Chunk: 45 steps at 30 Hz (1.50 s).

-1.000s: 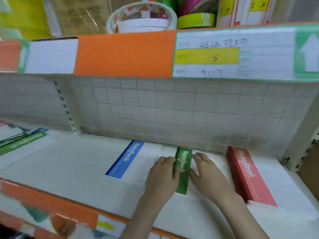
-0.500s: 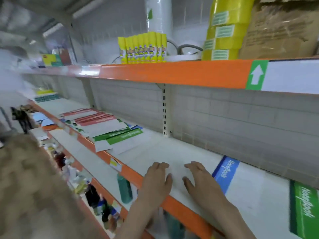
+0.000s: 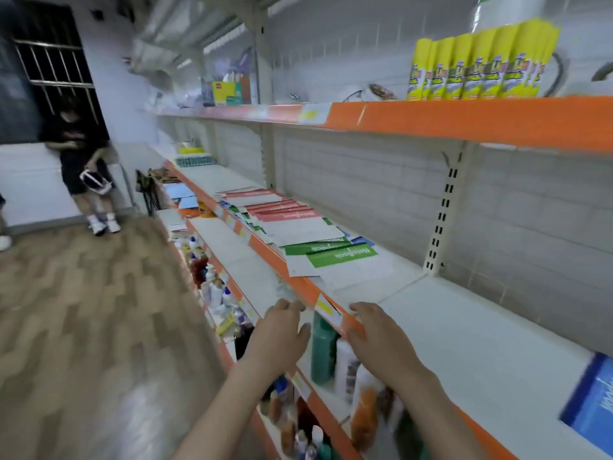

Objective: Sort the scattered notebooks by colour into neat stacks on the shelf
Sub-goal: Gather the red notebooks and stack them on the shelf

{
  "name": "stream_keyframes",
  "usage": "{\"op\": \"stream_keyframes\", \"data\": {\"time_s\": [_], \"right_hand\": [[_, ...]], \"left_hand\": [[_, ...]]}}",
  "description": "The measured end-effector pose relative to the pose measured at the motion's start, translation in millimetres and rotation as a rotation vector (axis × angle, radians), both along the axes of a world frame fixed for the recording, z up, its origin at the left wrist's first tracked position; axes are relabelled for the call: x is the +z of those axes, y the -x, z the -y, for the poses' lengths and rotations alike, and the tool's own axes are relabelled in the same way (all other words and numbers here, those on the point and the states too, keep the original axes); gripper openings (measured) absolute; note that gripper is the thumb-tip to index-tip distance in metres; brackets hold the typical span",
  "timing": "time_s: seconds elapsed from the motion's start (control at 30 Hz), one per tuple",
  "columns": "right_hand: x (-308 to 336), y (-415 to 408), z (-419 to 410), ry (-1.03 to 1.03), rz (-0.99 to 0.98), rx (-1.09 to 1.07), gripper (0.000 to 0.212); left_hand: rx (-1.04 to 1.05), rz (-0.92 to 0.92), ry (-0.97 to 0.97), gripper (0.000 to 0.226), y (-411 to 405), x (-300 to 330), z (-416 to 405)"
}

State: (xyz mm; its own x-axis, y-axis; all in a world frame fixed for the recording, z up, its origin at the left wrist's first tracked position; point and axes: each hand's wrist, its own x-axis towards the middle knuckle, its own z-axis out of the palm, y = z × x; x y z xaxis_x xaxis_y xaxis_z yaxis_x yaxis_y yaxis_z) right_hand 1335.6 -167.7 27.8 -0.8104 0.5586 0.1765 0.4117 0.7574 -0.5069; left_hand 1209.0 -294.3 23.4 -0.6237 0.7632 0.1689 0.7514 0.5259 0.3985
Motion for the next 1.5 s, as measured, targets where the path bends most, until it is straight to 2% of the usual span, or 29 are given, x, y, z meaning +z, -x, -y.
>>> {"op": "stream_keyframes", "data": {"time_s": [0.33,0.77,0.93,1.0,1.07,1.2,1.33,1.5], "right_hand": [[-0.3,116.2,5.4,-0.029,-0.027,0.106,0.039],[15.1,271.5,-29.8,-0.025,-0.012,0.103,0.03],[10.6,315.2,-32.4,-0.009,0.009,0.136,0.029],[10.3,326.9,-36.4,0.003,0.012,0.135,0.035],[10.4,336.7,-44.2,0.006,0.022,0.105,0.04],[9.2,356.8,-63.1,-0.018,0.044,0.018,0.032],[9.5,383.7,-81.5,-0.023,0.075,-0.08,0.043],[14.9,425.7,-106.4,-0.019,0.072,-0.279,0.041]], "left_hand": [[0.089,0.009,0.011,0.043,99.4,-5.1,19.6],[0.092,-0.018,0.036,0.043,250.7,3.3,-15.1],[0.122,0.01,0.03,0.042,288.0,-6.1,-18.0],[0.116,0.023,0.015,0.042,302.3,-8.9,-22.6],[0.107,0.026,-0.006,0.042,316.6,-10.4,-31.6],[0.032,0.018,-0.027,0.042,342.4,-14.4,-58.7],[-0.099,0.012,-0.041,0.044,373.1,-11.6,-92.5],[-0.205,-0.032,-0.061,0.04,431.9,2.8,-136.5]]}}
